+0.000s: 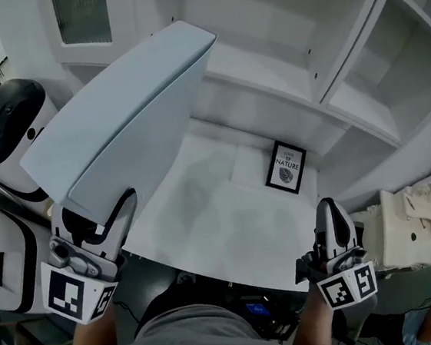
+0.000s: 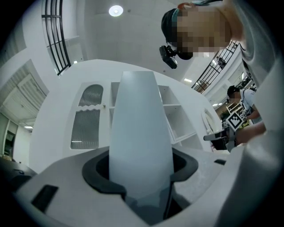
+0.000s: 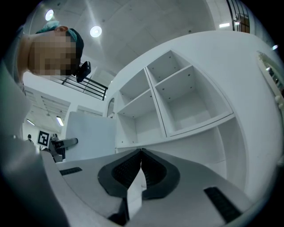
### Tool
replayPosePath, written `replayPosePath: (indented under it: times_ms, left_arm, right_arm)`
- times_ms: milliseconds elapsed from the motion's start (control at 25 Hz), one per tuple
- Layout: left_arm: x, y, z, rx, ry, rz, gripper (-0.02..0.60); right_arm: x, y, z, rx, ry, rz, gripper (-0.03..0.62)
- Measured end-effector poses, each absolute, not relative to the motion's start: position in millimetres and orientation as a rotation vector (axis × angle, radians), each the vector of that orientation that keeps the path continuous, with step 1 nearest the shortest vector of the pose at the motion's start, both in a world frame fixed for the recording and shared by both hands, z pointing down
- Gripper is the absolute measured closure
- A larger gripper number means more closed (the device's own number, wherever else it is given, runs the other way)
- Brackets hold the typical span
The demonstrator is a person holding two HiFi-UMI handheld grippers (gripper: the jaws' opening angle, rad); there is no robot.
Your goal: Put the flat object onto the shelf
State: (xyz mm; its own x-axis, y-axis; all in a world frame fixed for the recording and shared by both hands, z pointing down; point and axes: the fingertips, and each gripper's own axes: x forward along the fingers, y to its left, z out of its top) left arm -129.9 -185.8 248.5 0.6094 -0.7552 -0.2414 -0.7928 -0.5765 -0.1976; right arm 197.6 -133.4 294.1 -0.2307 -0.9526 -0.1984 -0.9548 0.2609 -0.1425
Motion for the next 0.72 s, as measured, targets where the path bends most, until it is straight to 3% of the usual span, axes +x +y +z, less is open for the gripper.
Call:
replayPosePath:
  times_ms: [720]
  left_arm:
    - [-159, -243, 255, -2.644, 1.204, 0.220, 0.318]
  right_arm:
    - [165, -194, 307, -1.833, 2.314, -0.029, 0.566]
